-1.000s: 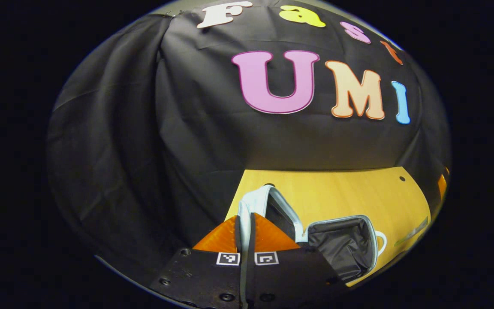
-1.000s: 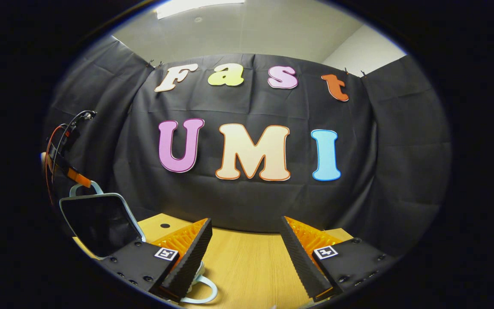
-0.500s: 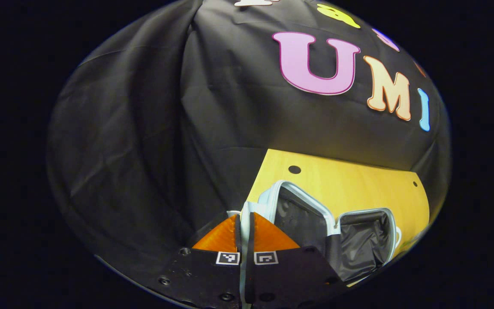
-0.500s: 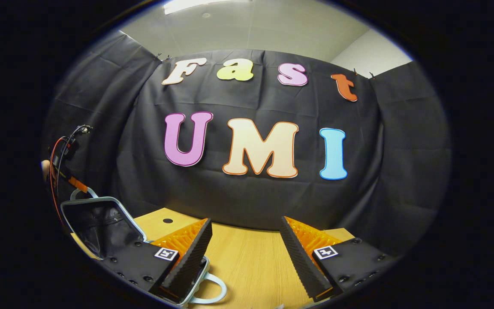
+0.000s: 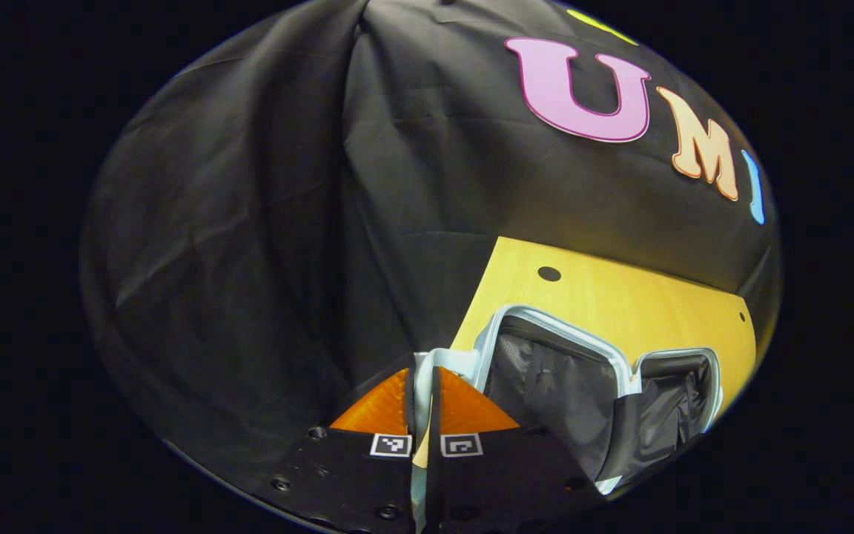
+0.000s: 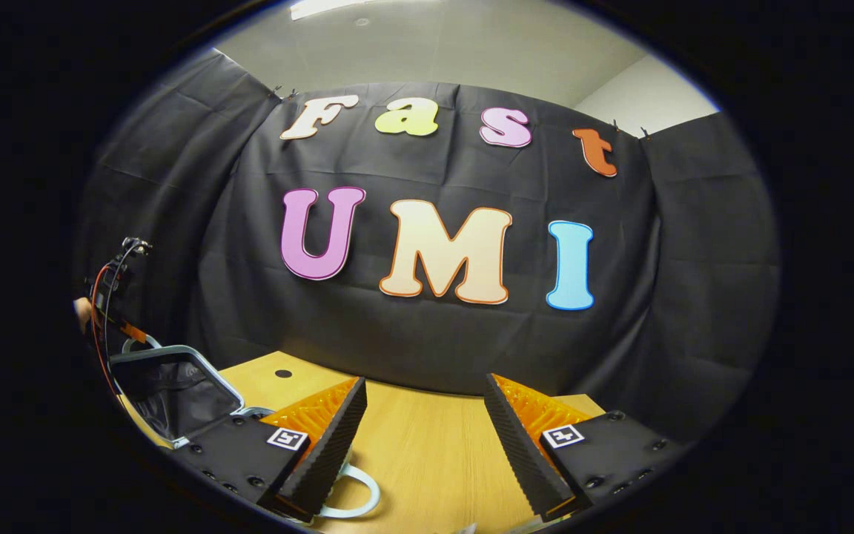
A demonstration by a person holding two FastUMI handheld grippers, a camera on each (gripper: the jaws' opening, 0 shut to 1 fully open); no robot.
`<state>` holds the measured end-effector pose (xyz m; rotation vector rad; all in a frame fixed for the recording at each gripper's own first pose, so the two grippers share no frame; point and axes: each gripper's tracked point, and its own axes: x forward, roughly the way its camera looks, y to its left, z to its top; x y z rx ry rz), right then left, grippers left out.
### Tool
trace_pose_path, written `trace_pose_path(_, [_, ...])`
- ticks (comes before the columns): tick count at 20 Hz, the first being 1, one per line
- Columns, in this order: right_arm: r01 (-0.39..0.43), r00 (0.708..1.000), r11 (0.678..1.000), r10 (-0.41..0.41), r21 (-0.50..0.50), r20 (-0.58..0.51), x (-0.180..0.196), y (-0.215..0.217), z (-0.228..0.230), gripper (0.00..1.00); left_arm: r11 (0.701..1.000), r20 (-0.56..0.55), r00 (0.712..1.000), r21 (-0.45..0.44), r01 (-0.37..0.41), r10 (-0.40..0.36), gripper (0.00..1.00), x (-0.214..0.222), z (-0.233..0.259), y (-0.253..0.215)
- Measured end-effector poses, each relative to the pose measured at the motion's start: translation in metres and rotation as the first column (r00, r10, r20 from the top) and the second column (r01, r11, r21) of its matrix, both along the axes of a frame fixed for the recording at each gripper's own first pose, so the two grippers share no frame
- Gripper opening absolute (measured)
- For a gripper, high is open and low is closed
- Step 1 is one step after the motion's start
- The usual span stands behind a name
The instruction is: First open the suitcase, pack the skin care products into it, and then close the suitcase.
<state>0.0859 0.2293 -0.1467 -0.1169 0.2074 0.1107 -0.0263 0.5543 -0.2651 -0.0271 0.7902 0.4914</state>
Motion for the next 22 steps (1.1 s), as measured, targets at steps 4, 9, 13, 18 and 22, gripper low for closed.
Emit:
trace_pose_path(4, [0.011, 1.000, 1.000, -0.011, -0.005, 0.018, 0.000, -0.015, 0.008, 0.98, 0.996, 0.023, 0.997, 0.030, -0.080, 0.080, 0.15, -0.009, -0.014, 0.002])
trace_pose_path(9, [0.009, 0.998, 1.000, -0.010, 0.029, 0.065, 0.008, -0.037, 0.023, 0.98, 0.995, 0.259, 0.965, 0.069, -0.067, 0.047, 0.89, 0.033, 0.064, -0.048])
trace_pose_path(13, [0.009, 0.996, 0.997, -0.016, 0.075, 0.092, 0.011, -0.073, 0.038, 0.99, 0.989, 0.458, 0.889, 0.121, -0.085, 0.020, 0.93, 0.040, 0.152, -0.104])
trace_pose_path(18, [0.019, 0.992, 0.996, -0.030, 0.086, 0.126, 0.008, -0.128, 0.052, 0.98, 0.987, 0.581, 0.813, 0.147, -0.060, -0.037, 0.94, 0.039, 0.214, -0.197])
trace_pose_path(22, [0.011, 0.991, 0.997, -0.021, 0.078, 0.133, -0.001, -0.161, 0.056, 0.99, 0.971, 0.633, 0.763, 0.236, -0.030, -0.130, 0.94, 0.051, 0.240, -0.263])
